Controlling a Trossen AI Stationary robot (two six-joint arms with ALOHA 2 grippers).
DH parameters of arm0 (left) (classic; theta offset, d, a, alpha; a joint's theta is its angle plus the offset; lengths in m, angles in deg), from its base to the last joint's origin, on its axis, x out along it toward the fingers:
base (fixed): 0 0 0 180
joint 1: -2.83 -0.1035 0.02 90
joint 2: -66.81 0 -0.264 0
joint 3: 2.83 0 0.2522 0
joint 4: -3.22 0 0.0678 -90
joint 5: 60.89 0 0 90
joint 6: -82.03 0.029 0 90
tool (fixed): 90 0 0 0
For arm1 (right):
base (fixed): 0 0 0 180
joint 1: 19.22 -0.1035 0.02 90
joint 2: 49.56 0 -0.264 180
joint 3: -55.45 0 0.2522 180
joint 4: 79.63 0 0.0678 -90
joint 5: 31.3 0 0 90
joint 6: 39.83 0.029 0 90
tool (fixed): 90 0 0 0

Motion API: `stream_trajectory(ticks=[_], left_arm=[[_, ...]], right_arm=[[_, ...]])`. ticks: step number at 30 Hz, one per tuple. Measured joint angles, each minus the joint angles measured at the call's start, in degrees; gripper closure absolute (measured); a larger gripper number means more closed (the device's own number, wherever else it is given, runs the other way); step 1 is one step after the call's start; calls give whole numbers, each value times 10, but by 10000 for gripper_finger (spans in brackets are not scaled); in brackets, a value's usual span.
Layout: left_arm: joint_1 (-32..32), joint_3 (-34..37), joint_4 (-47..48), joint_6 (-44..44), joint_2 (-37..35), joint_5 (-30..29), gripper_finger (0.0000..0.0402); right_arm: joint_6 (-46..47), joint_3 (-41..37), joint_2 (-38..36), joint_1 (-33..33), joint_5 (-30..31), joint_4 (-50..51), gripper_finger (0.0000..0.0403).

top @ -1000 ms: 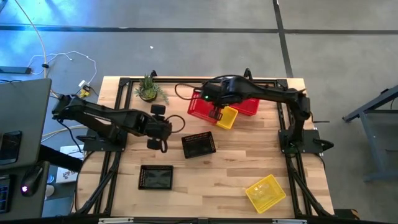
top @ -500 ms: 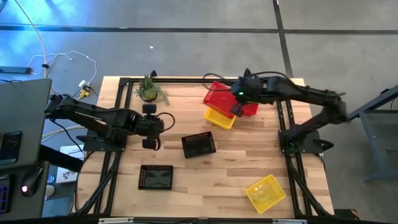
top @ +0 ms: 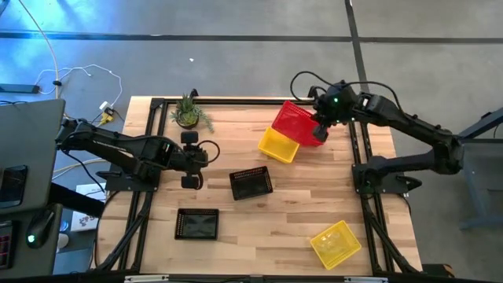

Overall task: Stack baskets by color
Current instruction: Stack the red bin on top of the red bin stack

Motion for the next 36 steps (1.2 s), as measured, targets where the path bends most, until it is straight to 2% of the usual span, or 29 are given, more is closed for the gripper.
stream_trajectory(ticks=[9, 23, 36], left_arm=[[0, 0, 1, 0, 0, 2, 287], [0, 0, 1, -4, 0, 3, 287], [0, 0, 3, -5, 0, 3, 287]], right_arm=[[-163, -2, 20, 93, -79, 18, 403], [-191, -2, 39, 181, -63, 67, 403], [-199, -3, 110, 190, -53, 66, 403]])
